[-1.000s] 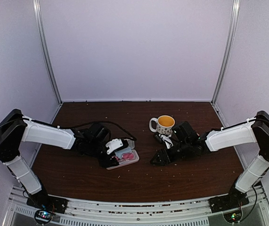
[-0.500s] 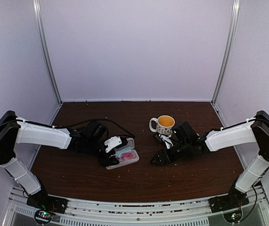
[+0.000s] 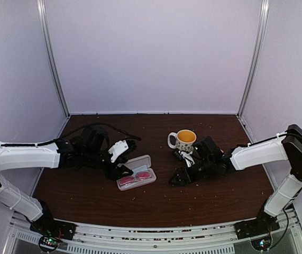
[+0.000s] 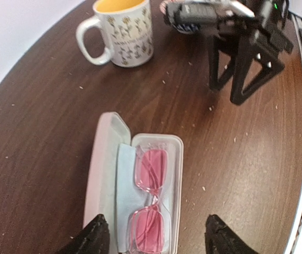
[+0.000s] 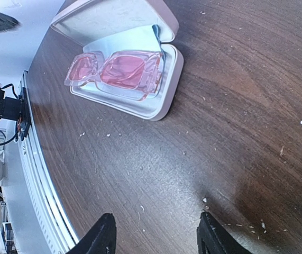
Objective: Organize the sunglasses
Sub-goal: Close the case with sunglasses at the center of the board.
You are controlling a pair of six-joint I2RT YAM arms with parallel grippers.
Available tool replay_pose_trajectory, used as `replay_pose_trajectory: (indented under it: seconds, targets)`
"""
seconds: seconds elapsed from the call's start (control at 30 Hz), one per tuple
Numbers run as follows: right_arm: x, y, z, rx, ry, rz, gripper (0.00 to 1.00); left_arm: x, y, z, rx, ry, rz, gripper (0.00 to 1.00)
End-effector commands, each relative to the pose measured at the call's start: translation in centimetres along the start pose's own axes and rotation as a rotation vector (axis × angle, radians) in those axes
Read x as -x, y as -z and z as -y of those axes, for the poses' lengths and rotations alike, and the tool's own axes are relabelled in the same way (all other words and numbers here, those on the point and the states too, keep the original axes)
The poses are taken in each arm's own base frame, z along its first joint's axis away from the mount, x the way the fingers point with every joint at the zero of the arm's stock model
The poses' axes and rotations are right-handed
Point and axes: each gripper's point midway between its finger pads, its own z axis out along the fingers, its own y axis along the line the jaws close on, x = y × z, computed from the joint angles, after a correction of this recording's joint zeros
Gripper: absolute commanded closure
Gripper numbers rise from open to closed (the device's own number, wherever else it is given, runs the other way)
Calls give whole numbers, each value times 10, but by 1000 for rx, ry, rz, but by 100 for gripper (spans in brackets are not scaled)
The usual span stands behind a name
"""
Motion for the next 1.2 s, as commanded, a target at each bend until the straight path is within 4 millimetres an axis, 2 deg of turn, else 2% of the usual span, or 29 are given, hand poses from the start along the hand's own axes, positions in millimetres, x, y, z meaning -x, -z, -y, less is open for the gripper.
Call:
replay_pose_trajectory:
  seconds: [0.0,0.17,0.33,0.43,0.67,0.93,1.17]
  targets:
    - [17,-1,-2,-33,16,44,47,35,29,-28,176,78,127,33]
    - [30,-9,-6,-36,5,72,47,38,43,-60,325,164,103,24]
    - [43,-21,-10,-67,-8,87,49,32,34,-81,372,258,44,21]
    - [48,-28,-8,-105,-17,88,54,31,27,-90,351,328,39,21]
    - [53,-45,-4,-169,-26,71,62,28,10,-97,303,406,24,21]
    - [53,-57,0,-251,-4,45,62,18,-10,-100,289,444,-13,18]
    - [52,-65,3,-296,14,20,65,17,-18,-97,256,449,-6,18]
